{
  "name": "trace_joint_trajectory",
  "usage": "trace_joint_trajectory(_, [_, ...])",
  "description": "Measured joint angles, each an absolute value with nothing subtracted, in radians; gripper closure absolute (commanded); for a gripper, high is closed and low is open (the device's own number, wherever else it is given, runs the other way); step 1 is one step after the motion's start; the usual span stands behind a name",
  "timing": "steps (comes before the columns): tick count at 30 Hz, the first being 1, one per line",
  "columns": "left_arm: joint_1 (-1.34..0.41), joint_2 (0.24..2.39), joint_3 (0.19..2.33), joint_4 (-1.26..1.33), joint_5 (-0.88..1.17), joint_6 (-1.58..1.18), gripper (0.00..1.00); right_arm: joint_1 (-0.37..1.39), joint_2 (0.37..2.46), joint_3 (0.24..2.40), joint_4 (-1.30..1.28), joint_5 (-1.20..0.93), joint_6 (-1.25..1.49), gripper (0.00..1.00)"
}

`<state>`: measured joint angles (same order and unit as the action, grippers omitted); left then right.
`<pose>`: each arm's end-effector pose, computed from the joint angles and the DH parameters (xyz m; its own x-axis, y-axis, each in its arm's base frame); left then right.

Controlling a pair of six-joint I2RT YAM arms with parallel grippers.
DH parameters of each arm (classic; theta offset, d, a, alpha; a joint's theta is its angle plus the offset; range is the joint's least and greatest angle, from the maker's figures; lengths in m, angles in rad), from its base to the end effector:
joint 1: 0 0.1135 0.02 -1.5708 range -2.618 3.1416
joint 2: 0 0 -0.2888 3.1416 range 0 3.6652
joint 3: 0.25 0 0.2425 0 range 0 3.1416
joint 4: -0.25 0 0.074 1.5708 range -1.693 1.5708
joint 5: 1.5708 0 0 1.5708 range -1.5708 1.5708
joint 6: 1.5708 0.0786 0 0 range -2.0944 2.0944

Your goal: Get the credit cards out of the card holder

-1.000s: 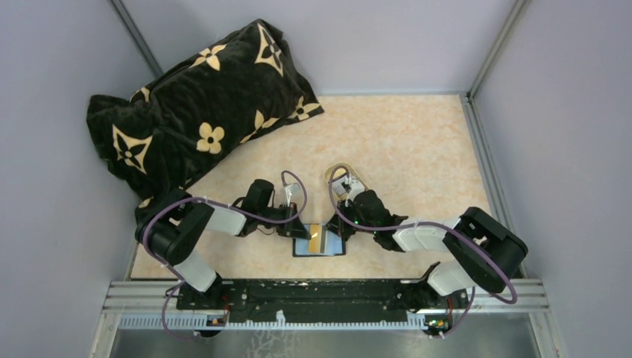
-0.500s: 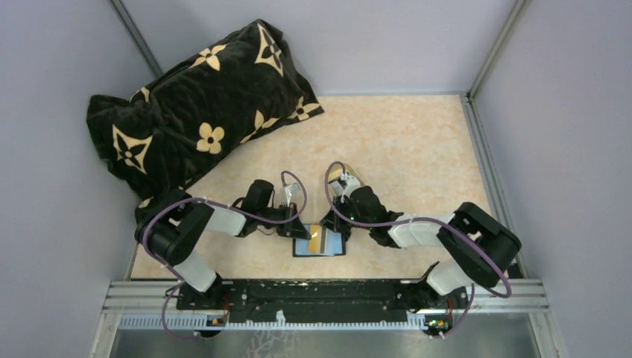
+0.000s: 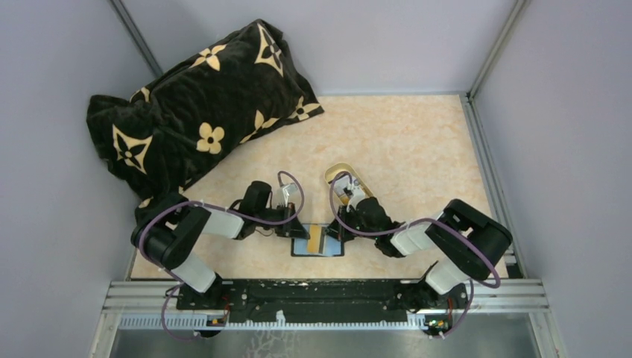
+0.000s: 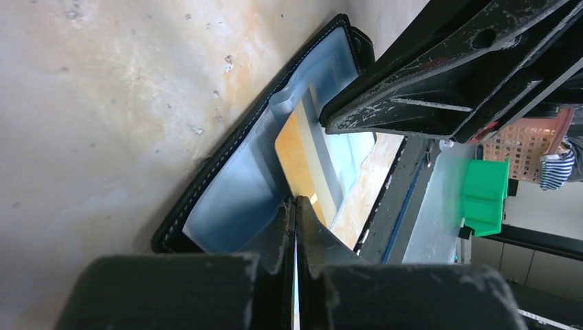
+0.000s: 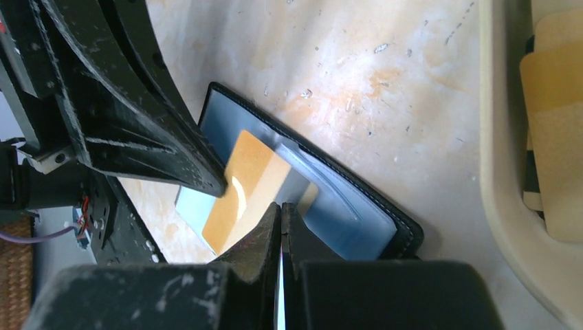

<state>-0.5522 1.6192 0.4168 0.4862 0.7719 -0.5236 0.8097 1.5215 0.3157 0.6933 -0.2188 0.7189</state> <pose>0.2035 -0.1898 0.1188 -0.8960 0.1312 -0.4243 0.4340 0.4615 -0.7737 0.1787 0.2124 0.1300 -0.8059 0.0860 -0.5858 -0.4073 0.6374 0.6540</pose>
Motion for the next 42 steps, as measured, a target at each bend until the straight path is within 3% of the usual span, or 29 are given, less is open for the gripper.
trace_joint_trajectory(15, [-0.481, 1.337, 0.356, 0.403, 0.665, -0.526, 1.0, 0.81, 1.225, 0.313, 0.421, -0.164, 0.669, 1.0])
trace_joint_trajectory(24, [-0.453, 1.102, 0.394, 0.112, 0.414, -0.503, 1.0, 0.81, 1.209, 0.329, 0.353, -0.151, 0.654, 1.0])
trace_joint_trajectory(32, [-0.451, 0.976, 0.395, 0.103, 0.439, -0.54, 1.0, 0.807, 1.204, 0.331, 0.393, -0.206, 0.67, 1.0])
trace_joint_trajectory(35, [-0.452, 0.992, 0.394, 0.15, 0.489, -0.557, 1.0, 0.763, 1.17, 0.295, 0.529, -0.29, 0.724, 0.88])
trace_joint_trajectory(37, [-0.451, 1.021, 0.4, 0.14, 0.484, -0.553, 0.8, 0.736, 1.151, 0.289, 0.563, -0.313, 0.738, 0.73])
trace_joint_trajectory(38, [-0.451, 1.041, 0.408, 0.122, 0.467, -0.547, 0.68, 0.728, 1.144, 0.29, 0.574, -0.319, 0.739, 0.72])
trace_joint_trajectory(39, [-0.451, 1.065, 0.416, 0.098, 0.438, -0.544, 0.62, 0.727, 1.142, 0.291, 0.578, -0.323, 0.738, 0.74])
trace_joint_trajectory(41, [-0.451, 1.096, 0.428, 0.053, 0.38, -0.536, 0.6, 0.732, 1.145, 0.304, 0.562, -0.334, 0.73, 0.99])
trace_joint_trajectory(42, [-0.451, 1.106, 0.429, 0.033, 0.349, -0.534, 0.6, 0.736, 1.153, 0.317, 0.553, -0.335, 0.719, 1.0])
